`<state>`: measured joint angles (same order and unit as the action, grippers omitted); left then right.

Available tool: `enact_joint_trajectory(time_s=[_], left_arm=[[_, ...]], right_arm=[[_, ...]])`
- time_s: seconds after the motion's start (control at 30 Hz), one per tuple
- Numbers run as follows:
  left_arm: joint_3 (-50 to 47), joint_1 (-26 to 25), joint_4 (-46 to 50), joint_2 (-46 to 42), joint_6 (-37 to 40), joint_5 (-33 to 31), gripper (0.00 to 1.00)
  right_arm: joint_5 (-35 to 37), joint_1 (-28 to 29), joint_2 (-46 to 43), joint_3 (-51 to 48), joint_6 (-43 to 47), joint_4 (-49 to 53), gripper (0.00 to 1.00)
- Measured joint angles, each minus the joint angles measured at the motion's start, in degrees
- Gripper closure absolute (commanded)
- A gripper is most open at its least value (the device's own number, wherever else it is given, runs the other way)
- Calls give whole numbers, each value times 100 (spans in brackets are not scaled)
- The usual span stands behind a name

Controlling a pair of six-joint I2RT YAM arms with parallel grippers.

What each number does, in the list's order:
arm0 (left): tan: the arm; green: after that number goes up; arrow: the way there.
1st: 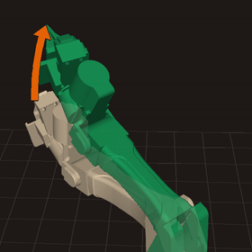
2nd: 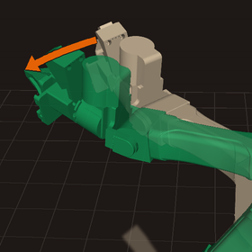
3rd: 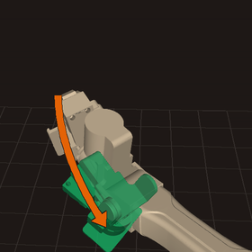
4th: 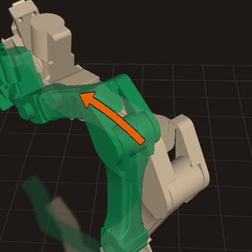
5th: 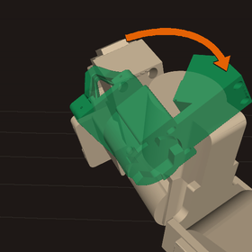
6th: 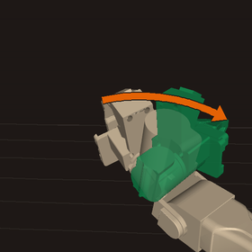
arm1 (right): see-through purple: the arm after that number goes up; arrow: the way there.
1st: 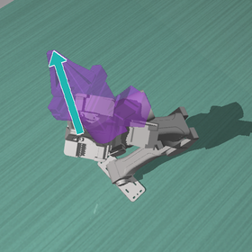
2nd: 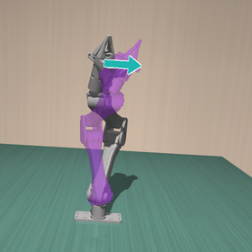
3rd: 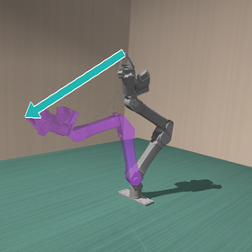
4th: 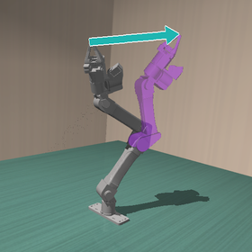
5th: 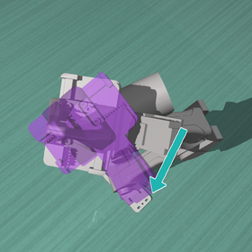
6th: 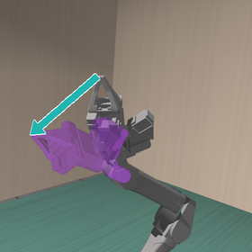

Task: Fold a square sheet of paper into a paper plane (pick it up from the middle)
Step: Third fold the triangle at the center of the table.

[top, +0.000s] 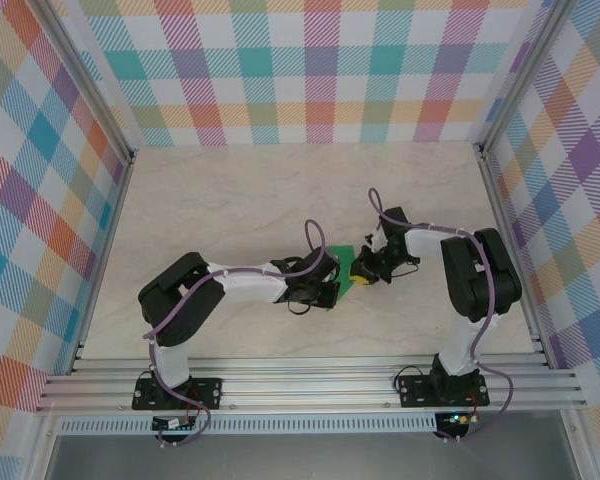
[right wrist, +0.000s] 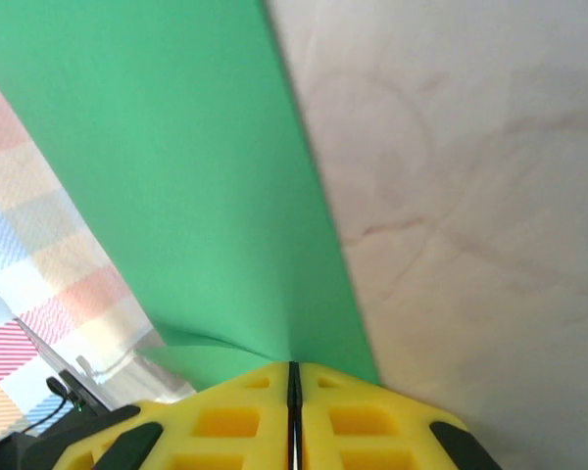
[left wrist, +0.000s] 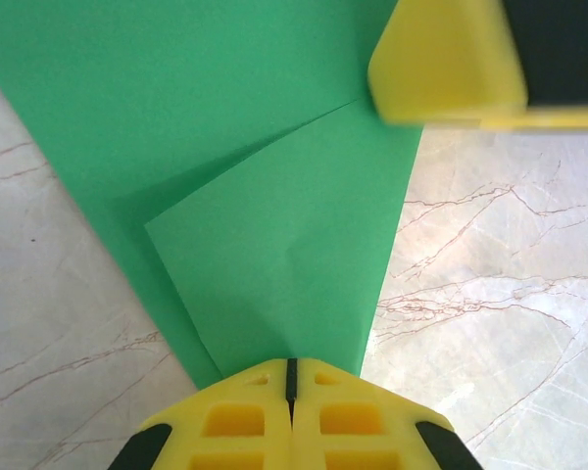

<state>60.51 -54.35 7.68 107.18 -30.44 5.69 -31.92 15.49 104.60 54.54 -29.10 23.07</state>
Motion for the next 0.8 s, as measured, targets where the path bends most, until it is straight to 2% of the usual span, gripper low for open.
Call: enact_joint_trajectory(time_s=[0.17, 0.33, 0.5, 0.6, 0.8], left_arm=[[-7, -11, -2, -4, 0, -24, 99], [-7, -33, 0, -11, 0, -70, 98], [-4, -33, 2, -15, 2, -72, 98], [-4, -37, 4, -15, 2, -74, 98], [4, -39, 20, -15, 2, -85, 98]], right_arm=[[-42, -310, 44, 0, 140, -157, 89], [-87, -382, 7, -11, 262, -267, 86], [-188, -409, -632, -190, 302, -374, 84], [-317, -249, -868, -236, 295, -466, 85], [-415, 393, -632, -269, 210, -614, 86]])
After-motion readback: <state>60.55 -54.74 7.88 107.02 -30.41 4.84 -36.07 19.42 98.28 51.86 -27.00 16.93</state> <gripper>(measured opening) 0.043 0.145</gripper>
